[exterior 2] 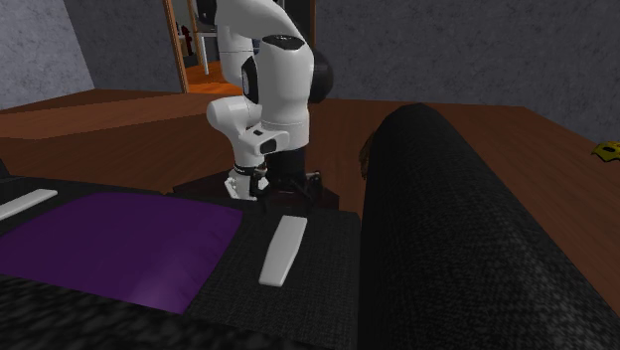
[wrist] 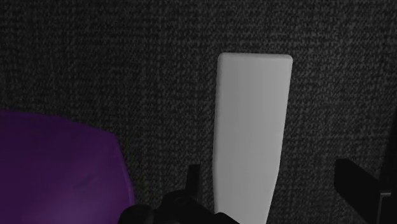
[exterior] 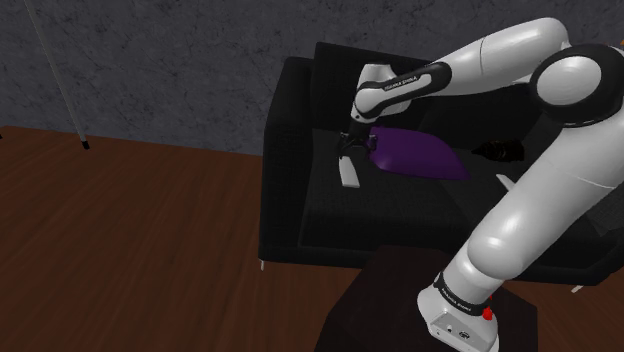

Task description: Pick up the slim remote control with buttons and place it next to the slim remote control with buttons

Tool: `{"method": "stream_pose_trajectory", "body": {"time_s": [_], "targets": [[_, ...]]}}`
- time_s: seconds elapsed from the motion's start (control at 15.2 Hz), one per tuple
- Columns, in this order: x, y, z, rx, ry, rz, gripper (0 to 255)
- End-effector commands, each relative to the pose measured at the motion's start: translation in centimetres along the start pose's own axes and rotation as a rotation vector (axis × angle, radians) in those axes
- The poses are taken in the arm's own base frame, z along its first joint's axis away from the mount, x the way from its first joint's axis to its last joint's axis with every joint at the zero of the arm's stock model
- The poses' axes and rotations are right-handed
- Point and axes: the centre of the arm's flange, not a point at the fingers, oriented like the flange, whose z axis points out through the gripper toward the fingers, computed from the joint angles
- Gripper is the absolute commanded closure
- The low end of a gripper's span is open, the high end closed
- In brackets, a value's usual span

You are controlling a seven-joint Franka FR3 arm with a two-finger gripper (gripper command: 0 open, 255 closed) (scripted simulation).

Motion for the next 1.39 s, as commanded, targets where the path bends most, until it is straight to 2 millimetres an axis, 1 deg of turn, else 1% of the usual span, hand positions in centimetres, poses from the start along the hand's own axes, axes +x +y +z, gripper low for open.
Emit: {"method": "stream_pose_trajectory", "body": {"time_s": [0.0,0.07,0.13,0.53,0.59,1.12,1.19,1.32], "targets": [[2.0,0.3,2.0,0.002,-0.006,0.062,0],[2.9,0.4,3.0,0.004,-0.009,0.092,0],[3.1,0.4,3.1,0.004,-0.009,0.095,0],[3.0,0.4,6.3,0.004,-0.009,0.095,0],[3.0,0.4,7.1,0.004,-0.009,0.095,0],[3.0,0.4,7.1,0.004,-0.009,0.095,0],[3.0,0.4,7.1,0.004,-0.009,0.095,255],[3.0,0.4,7.1,0.004,-0.009,0.095,255]]}}
